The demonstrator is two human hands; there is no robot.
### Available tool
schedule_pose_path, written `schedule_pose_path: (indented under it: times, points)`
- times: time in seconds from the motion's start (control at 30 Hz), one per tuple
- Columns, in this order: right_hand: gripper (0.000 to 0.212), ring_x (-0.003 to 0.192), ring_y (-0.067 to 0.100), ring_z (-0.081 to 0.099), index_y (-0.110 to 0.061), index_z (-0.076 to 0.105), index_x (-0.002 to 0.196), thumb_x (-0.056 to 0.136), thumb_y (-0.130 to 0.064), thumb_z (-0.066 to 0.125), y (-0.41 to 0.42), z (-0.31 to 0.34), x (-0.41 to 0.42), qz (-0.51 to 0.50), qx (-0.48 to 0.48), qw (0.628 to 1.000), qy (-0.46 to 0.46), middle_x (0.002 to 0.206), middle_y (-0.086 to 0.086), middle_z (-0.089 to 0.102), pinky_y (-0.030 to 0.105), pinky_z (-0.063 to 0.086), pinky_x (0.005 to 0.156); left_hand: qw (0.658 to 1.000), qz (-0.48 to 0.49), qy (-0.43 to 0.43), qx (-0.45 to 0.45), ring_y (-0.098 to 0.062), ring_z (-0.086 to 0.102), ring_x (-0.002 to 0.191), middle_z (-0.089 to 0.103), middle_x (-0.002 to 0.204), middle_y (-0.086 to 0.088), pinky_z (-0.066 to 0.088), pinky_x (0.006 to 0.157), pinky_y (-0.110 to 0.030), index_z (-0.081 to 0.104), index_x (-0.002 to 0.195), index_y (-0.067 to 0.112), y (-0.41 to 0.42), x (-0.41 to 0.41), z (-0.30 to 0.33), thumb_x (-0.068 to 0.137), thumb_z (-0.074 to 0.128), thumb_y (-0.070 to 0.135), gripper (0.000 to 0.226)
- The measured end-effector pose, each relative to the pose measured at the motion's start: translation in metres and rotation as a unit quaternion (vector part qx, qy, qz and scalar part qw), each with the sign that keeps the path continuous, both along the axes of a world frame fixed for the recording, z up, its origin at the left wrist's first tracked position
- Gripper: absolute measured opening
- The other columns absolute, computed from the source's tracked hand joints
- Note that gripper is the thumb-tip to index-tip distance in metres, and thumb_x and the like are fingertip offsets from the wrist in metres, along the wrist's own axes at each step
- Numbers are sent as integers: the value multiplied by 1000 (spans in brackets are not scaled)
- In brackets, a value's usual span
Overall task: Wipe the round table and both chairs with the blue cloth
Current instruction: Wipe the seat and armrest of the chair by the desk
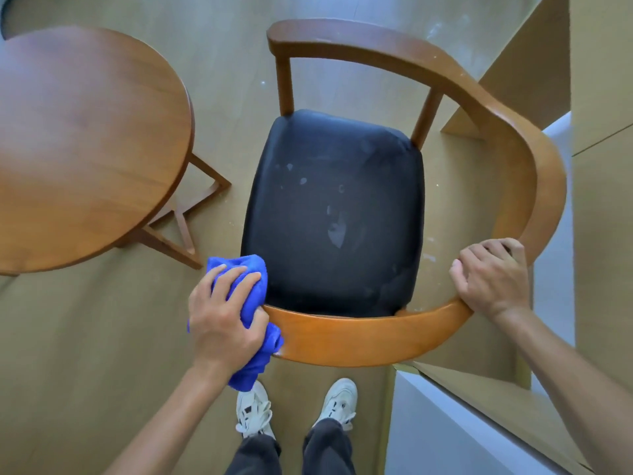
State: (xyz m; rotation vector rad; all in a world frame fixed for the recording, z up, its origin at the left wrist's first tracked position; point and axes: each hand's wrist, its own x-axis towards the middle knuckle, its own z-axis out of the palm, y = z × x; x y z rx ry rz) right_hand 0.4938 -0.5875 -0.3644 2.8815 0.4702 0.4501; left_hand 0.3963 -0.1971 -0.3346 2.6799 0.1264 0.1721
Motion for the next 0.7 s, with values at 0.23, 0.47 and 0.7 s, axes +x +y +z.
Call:
schedule_pose_path:
  times: [0.23,0.47,0.7]
  points:
    - [32,73,28,58,-9,59,64,88,-21,42,-7,-7,-1,11,3,1000,-22,67,8,64,41,40,84,985,-112,134,-9,-35,50,122,58,125,-5,38,104,-51,62,118,20,-232,-18,13,72,57,33,48]
    - [28,86,27,62,-9,67,72,84,-24,46,-6,-4,-2,19,22,999,18,86,9,70,40,39,92,981,-193,13,4,-39,54,115,62,123,-12,44,95,-52,68,118,10,-103,-23,-6,77,60,32,47]
    - [34,104,26,60,-10,72,84,87,-30,45,-7,-2,-1,-7,23,997,72,110,9,69,43,35,103,992,-81,54,86,-48,48,119,59,121,-24,36,102,-59,69,112,-2,34,1,-6,81,46,32,51]
